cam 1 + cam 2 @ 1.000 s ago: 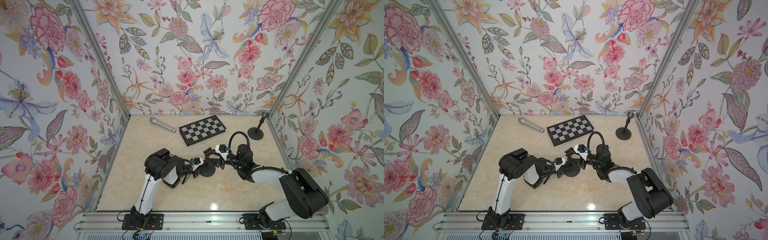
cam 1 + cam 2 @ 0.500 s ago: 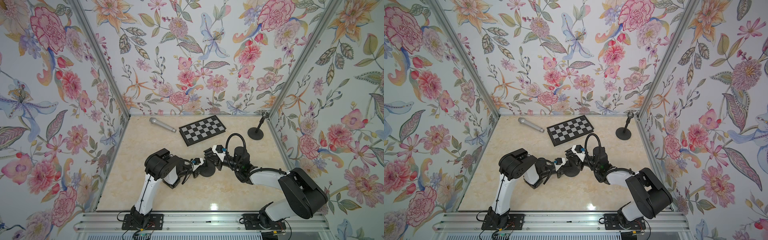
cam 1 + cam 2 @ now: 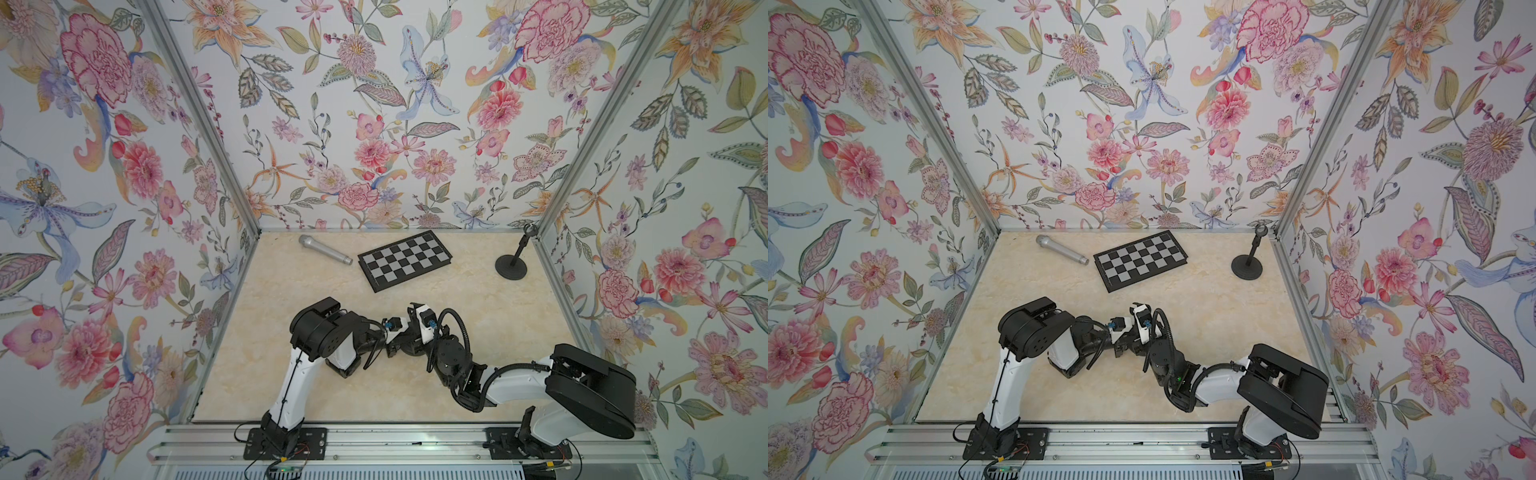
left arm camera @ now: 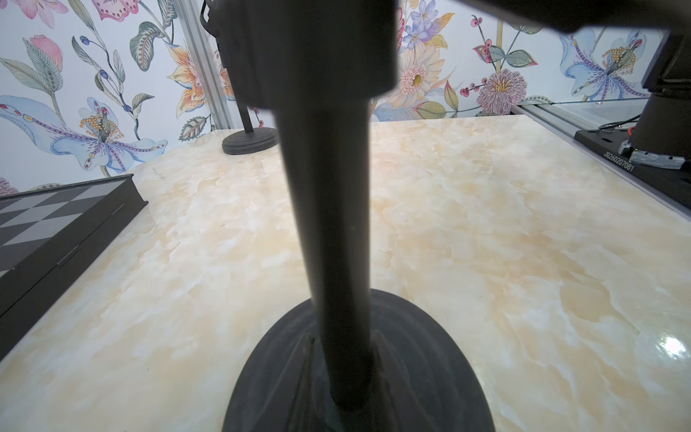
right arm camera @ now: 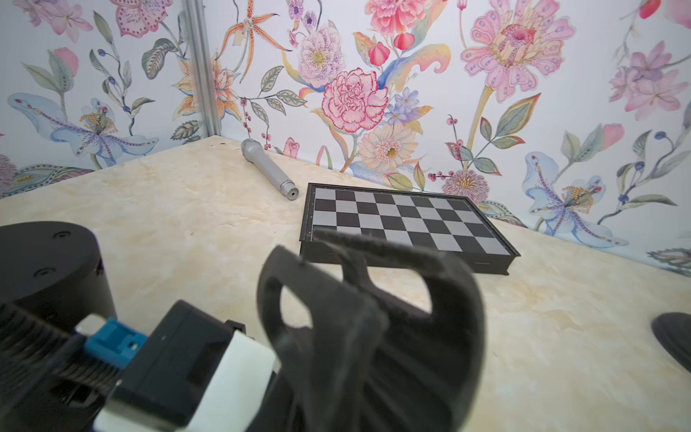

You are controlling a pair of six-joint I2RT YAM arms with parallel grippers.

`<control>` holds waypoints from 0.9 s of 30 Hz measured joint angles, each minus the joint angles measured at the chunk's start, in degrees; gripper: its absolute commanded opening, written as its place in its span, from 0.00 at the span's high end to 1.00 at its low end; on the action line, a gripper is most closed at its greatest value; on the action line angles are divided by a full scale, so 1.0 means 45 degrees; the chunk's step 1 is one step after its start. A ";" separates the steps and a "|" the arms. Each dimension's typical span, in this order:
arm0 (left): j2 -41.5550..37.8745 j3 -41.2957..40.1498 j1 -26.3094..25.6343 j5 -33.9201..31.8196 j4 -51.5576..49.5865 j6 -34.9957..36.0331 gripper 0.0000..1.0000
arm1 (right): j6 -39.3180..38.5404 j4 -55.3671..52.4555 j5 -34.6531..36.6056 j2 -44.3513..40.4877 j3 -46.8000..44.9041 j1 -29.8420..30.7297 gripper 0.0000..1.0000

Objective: Assemble a microphone stand
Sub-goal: Screw the microphone stand pole into the microphone stand base.

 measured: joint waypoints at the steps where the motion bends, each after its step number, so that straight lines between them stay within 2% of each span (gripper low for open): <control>1: 0.0000 0.0000 0.0000 -0.0053 0.0000 -0.0015 0.73 | -0.0364 -0.0442 -0.1098 -0.0369 -0.0189 -0.0442 0.40; 4: 0.0005 0.0000 0.0000 -0.0053 0.0000 -0.0015 0.73 | -0.1185 -0.2613 -0.5668 -0.1637 -0.0427 -0.2628 0.38; 7: 0.0005 0.0000 0.0000 -0.0063 0.0000 -0.0015 0.73 | -0.1715 -0.3813 -0.9500 -0.2594 -0.0393 -0.4444 0.38; 11: 0.0005 0.0000 0.0000 -0.0063 0.0000 -0.0015 0.73 | -0.2069 -0.4862 -1.2687 -0.2676 0.0199 -0.5571 0.45; 13: 0.0005 0.0000 0.0000 -0.0063 0.0000 -0.0015 0.73 | -0.2166 -0.5066 -1.3765 -0.2356 0.0661 -0.5940 0.53; 16: 0.0005 0.0000 0.0000 -0.0058 0.0000 -0.0015 0.73 | -0.2137 -0.5090 -1.4610 -0.1831 0.1180 -0.6096 0.67; 22: 0.0005 0.0000 -0.0015 -0.0107 0.0000 -0.0015 0.73 | -0.1817 -0.5129 -1.4712 -0.1404 0.1598 -0.6280 1.00; 25: 0.0005 0.0000 -0.0015 -0.0126 0.0000 -0.0015 0.73 | -0.1224 -0.4998 -1.3634 -0.1462 0.1535 -0.5984 1.00; 27: 0.0010 0.0000 -0.0039 -0.0136 0.0005 -0.0015 0.73 | -0.0821 -0.4614 -1.1861 -0.1729 0.1146 -0.5251 1.00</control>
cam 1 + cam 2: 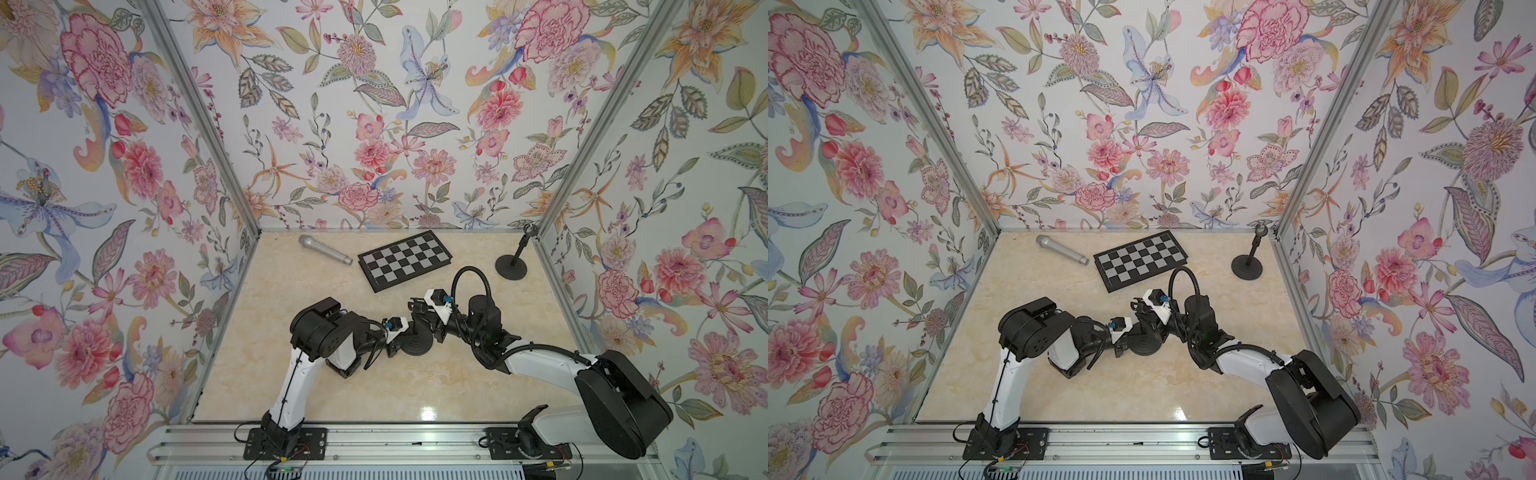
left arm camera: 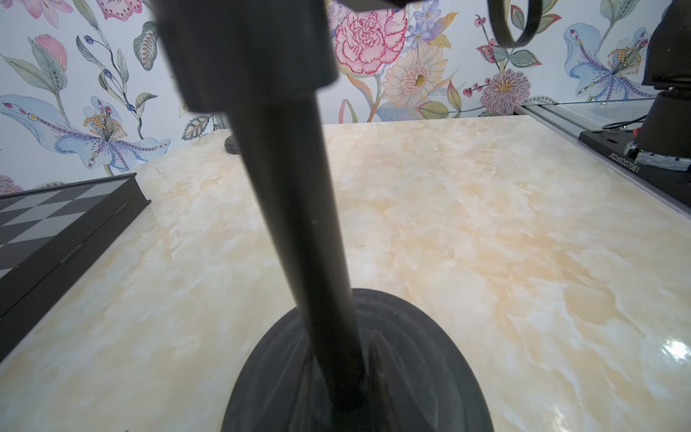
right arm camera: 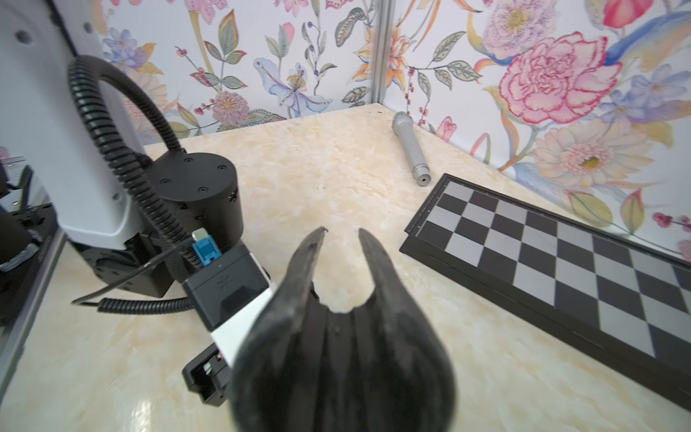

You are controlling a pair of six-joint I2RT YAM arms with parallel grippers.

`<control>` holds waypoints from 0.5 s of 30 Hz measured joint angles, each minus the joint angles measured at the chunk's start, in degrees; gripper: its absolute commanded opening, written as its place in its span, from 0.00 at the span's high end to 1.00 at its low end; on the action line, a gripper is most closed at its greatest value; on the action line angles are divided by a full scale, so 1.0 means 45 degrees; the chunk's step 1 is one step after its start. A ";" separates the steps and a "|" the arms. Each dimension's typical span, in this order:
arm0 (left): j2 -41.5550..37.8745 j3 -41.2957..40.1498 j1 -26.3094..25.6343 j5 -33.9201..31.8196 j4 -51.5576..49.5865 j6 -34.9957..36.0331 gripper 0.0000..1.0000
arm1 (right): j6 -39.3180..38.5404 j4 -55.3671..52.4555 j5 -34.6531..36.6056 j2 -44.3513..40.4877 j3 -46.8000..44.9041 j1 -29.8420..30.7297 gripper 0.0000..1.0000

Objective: Assemble a microphone stand
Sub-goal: Screw the microphone stand pole into the microphone stand base.

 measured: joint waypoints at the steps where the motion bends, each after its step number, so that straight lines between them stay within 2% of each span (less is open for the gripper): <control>1: 0.0000 0.0000 0.0000 -0.0010 -0.0005 0.0000 0.73 | 0.0146 0.0340 0.1418 -0.0214 -0.0325 0.0670 1.00; 6: 0.0005 0.0000 -0.0034 0.0029 0.0000 0.0015 0.72 | 0.1768 0.1821 1.0268 -0.0049 -0.1083 0.4556 1.00; 9: 0.0005 0.0000 -0.0044 0.0005 0.0000 0.0010 0.72 | 0.2992 0.1676 1.4110 0.0962 -0.0335 0.5984 1.00; 12: 0.0005 0.0000 -0.0049 0.0005 0.0000 0.0005 0.72 | 0.3211 0.1685 1.6106 0.1831 0.0330 0.6669 1.00; 15: 0.0005 0.0000 -0.0044 -0.0005 0.0000 0.0000 0.72 | 0.2851 0.1991 1.5674 0.1841 0.0228 0.6494 0.64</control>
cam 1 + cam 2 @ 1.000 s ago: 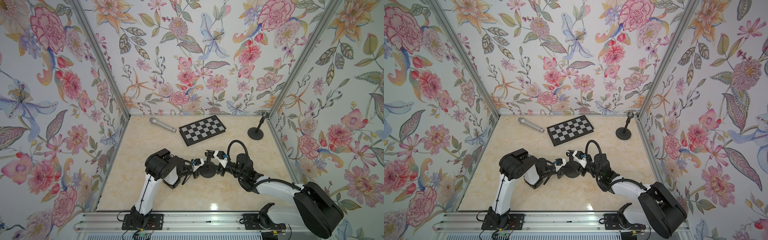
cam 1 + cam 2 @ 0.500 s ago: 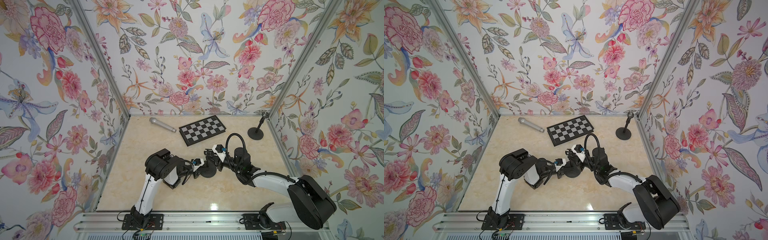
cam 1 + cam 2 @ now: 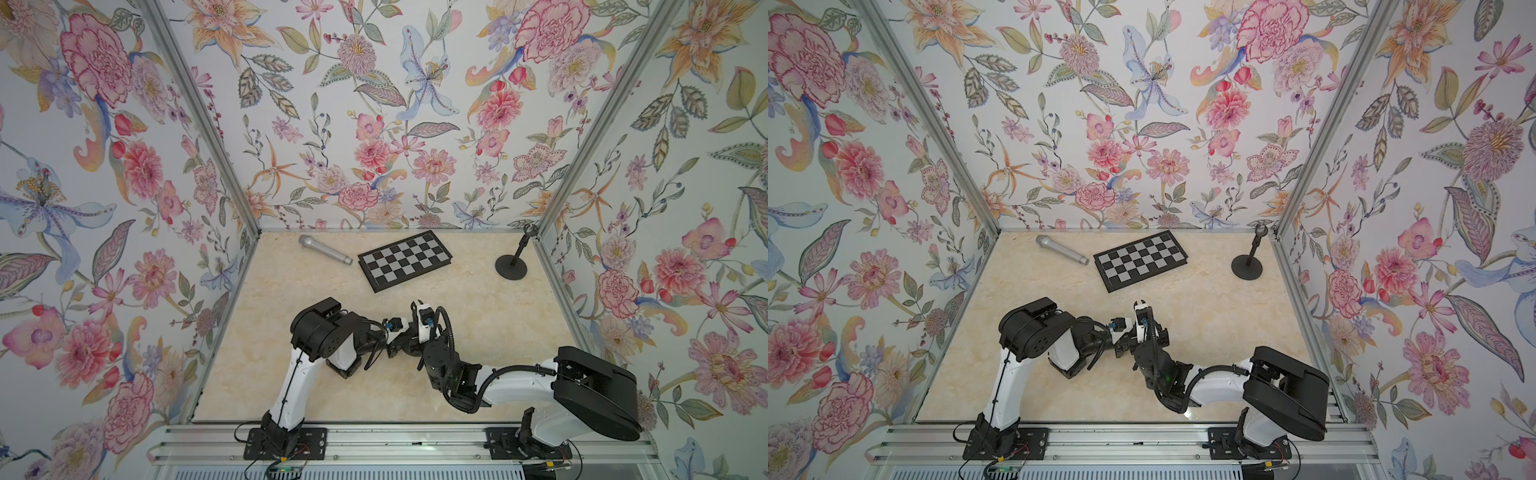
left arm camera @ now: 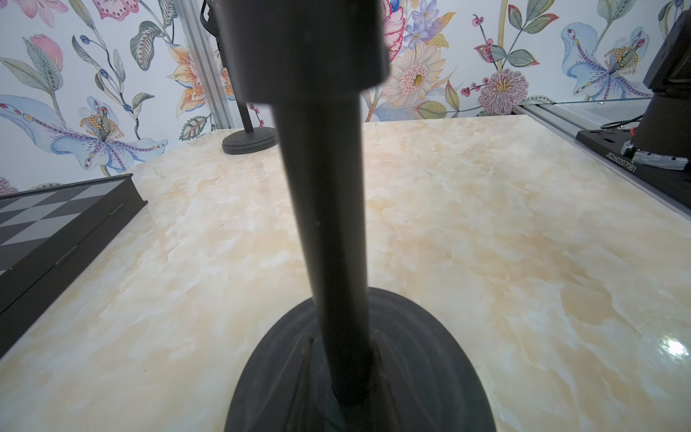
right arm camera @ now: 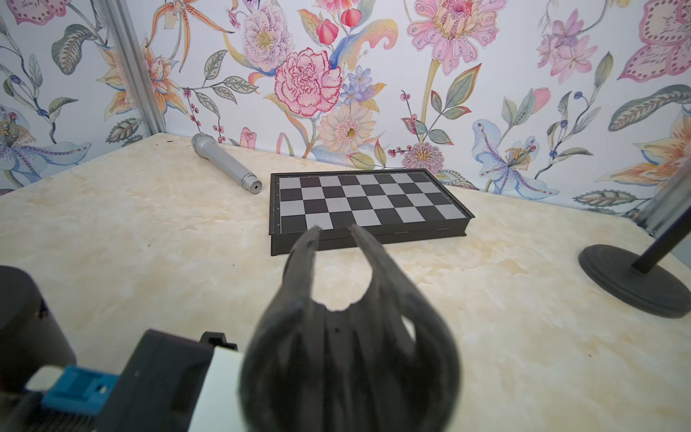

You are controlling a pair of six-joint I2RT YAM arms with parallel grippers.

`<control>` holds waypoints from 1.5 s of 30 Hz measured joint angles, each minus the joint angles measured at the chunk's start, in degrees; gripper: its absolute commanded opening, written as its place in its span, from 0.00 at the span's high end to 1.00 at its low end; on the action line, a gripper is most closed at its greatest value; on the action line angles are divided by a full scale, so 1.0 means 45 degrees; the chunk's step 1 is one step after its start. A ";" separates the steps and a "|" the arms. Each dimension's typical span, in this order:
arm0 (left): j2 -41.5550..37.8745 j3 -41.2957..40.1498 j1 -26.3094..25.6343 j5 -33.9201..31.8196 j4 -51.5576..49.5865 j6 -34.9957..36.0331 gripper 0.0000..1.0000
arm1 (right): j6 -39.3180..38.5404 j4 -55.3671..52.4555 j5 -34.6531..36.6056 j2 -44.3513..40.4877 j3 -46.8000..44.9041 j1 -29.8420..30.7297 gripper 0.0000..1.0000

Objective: Assemble a microphone stand
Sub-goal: Screw the microphone stand pole into the microphone stand base.

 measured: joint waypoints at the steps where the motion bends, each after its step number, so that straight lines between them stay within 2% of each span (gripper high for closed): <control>1: 0.0000 0.0000 0.0000 -0.0005 0.0000 0.0000 0.72 | -0.0243 0.0063 -0.0641 -0.0194 -0.0170 -0.0238 0.50; 2: 0.0005 0.0000 0.0000 -0.0029 0.0000 -0.0010 0.72 | -0.0491 -0.0019 -0.1715 -0.0510 -0.0442 -0.0612 0.44; 6: 0.0005 0.0000 -0.0005 -0.0049 0.0000 -0.0010 0.72 | -0.1472 -0.1287 -0.7514 -0.2035 -0.1671 -0.3089 0.41; 9: 0.0005 0.0000 -0.0005 -0.0053 0.0000 -0.0010 0.72 | -0.2516 -0.2064 -1.1103 -0.3313 -0.2176 -0.4760 0.40; 14: 0.0005 0.0000 -0.0005 -0.0049 0.0000 -0.0010 0.72 | -0.3910 -0.2565 -1.5722 -0.3711 -0.1899 -0.7082 0.40; 18: 0.0005 0.0000 -0.0005 -0.0049 0.0000 -0.0015 0.72 | -0.4133 -0.2482 -1.7743 -0.2652 -0.1132 -0.8121 0.47; 24: 0.0005 0.0000 -0.0005 -0.0063 0.0000 -0.0010 0.72 | -0.4031 -0.2297 -1.9108 -0.1112 0.0272 -0.8208 0.50; 28: 0.0005 0.0000 -0.0005 -0.0068 0.0000 -0.0010 0.71 | -0.4012 -0.2249 -1.9715 -0.0767 0.0631 -0.8155 0.63; 29: 0.0005 0.0000 -0.0005 -0.0083 0.0000 -0.0010 0.71 | -0.4017 -0.2268 -1.9822 -0.0699 0.0665 -0.8155 0.69; 30: 0.0005 0.0005 -0.0005 -0.0092 0.0000 -0.0010 0.72 | -0.3963 -0.2365 -1.9861 -0.0636 0.0699 -0.8155 0.80; 33: 0.0024 0.0049 -0.0039 -0.0204 0.0000 -0.0005 0.72 | -0.3755 -0.2341 -1.9574 -0.0554 0.0729 -0.8116 1.00; 37: 0.0029 0.0053 -0.0049 -0.0296 0.0000 -0.0005 0.71 | -0.3026 -0.1307 -1.7889 -0.0641 0.0209 -0.7388 1.00; 40: 0.0029 0.0049 -0.0049 -0.0291 0.0005 -0.0010 0.71 | -0.2351 0.0102 -1.4819 -0.0928 -0.0675 -0.6110 1.00; 42: 0.0029 0.0053 -0.0058 -0.0311 0.0000 -0.0010 0.71 | -0.1807 0.1078 -1.1769 -0.1020 -0.1287 -0.4867 1.00; 44: 0.0029 0.0053 -0.0063 -0.0316 0.0005 0.0005 0.71 | -0.1239 0.1574 -0.7820 -0.1005 -0.1569 -0.3167 1.00; 45: 0.0029 0.0053 -0.0073 -0.0291 0.0005 0.0005 0.71 | -0.0986 0.1540 -0.6387 -0.0933 -0.1525 -0.2555 1.00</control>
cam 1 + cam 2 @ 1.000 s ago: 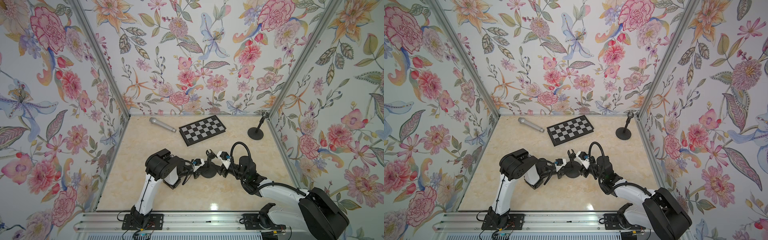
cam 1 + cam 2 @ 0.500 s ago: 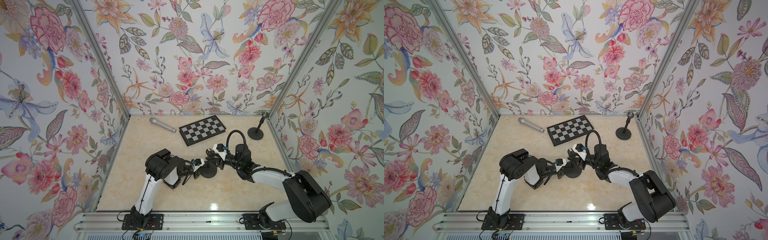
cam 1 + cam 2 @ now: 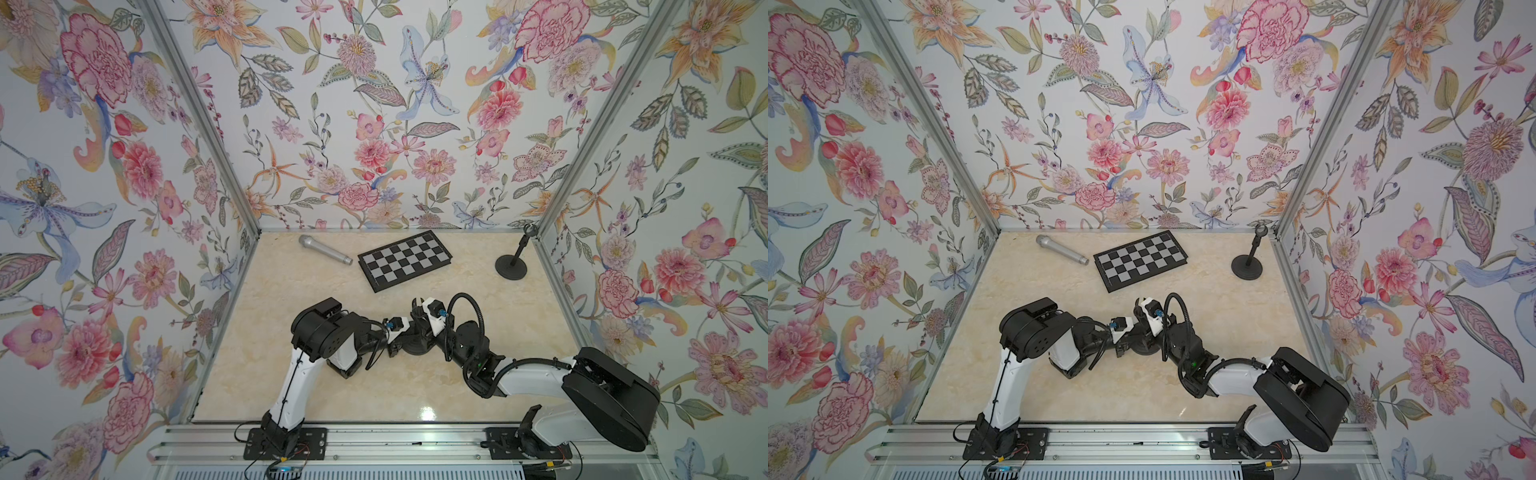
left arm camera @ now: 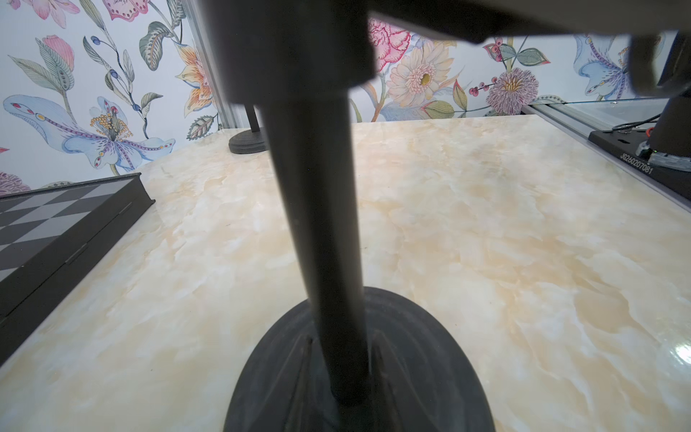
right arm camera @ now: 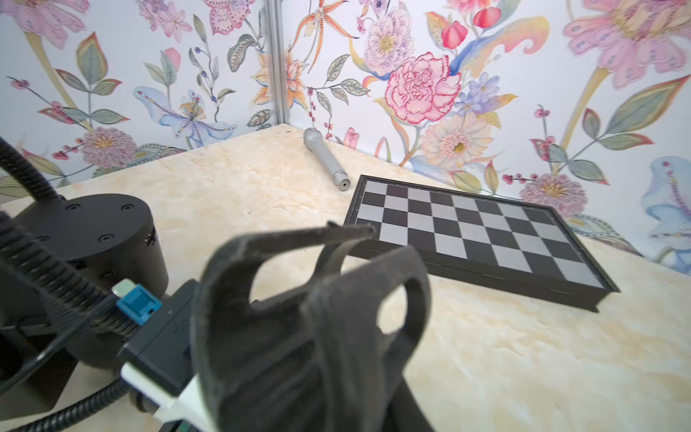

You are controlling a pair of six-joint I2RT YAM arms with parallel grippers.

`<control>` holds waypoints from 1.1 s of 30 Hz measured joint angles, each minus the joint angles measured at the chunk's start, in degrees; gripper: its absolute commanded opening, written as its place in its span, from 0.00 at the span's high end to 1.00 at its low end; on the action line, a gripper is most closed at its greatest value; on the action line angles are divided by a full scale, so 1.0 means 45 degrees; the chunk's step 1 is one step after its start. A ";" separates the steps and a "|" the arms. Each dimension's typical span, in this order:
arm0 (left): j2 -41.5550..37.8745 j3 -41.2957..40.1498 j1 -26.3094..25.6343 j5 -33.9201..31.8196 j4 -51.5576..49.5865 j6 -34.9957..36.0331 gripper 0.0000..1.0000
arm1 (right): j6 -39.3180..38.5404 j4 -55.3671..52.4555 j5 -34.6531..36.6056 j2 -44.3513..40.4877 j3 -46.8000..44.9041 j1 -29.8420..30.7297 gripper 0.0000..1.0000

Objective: Assemble a microphone stand
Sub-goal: Screw the microphone stand pole into the microphone stand base.

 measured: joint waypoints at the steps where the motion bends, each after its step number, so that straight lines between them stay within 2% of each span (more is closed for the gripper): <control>1: 0.0000 0.0000 0.0000 0.0010 0.0000 0.0005 0.71 | 0.0355 -0.0058 0.1627 0.0175 0.0151 0.0661 1.00; 3: 0.0000 0.0000 0.0000 0.0005 0.0000 0.0000 0.71 | 0.0845 -0.0141 0.3517 0.0583 0.0491 0.1341 1.00; 5: 0.0000 0.0000 0.0000 0.0005 0.0000 0.0000 0.71 | 0.0976 0.0092 0.4313 0.0884 0.0602 0.1613 0.99; 7: 0.0000 0.0000 0.0000 0.0000 0.0000 0.0000 0.71 | 0.0908 0.0194 0.4090 0.0874 0.0559 0.1496 0.76; 8: 0.0000 0.0000 0.0000 -0.0005 0.0000 -0.0005 0.71 | 0.0816 0.0223 0.3619 0.0782 0.0486 0.1263 0.68; 10: 0.0000 0.0000 0.0000 -0.0019 0.0000 -0.0010 0.71 | 0.0588 0.0063 0.1681 0.0306 0.0126 0.0393 0.51; 13: 0.0000 0.0000 0.0000 -0.0024 0.0000 -0.0010 0.71 | -0.0228 -0.0850 -0.2346 -0.0622 -0.0529 -0.1443 0.45; 15: 0.0000 0.0000 0.0000 -0.0024 0.0000 -0.0010 0.71 | -0.0923 -0.1681 -0.5158 -0.1195 -0.0597 -0.2730 0.44; 17: 0.0000 0.0000 0.0000 -0.0024 0.0000 -0.0010 0.71 | -0.1588 -0.2293 -0.8218 -0.1443 -0.0461 -0.4065 0.45; 20: 0.0000 0.0000 0.0000 -0.0024 0.0000 -0.0010 0.71 | -0.2016 -0.2647 -1.1676 -0.1025 0.0068 -0.5547 0.45; 23: 0.0000 0.0000 0.0000 -0.0019 0.0000 -0.0005 0.71 | -0.2288 -0.2662 -1.3746 -0.0330 0.0821 -0.6188 0.46; 27: 0.0000 0.0000 0.0000 -0.0019 0.0000 -0.0005 0.71 | -0.2603 -0.3031 -1.5465 0.0539 0.1943 -0.6358 0.52; 29: 0.0000 0.0000 0.0000 -0.0019 0.0000 -0.0005 0.71 | -0.2754 -0.3191 -1.6048 0.0908 0.2448 -0.6368 0.64; 32: 0.0000 0.0000 0.0000 0.0010 0.0000 0.0000 0.71 | -0.3109 -0.3424 -1.6334 0.1370 0.2788 -0.6397 0.94; 33: 0.0000 0.0000 0.0000 0.0005 0.0000 0.0000 0.71 | -0.3152 -0.3400 -1.6432 0.1467 0.2841 -0.6479 1.00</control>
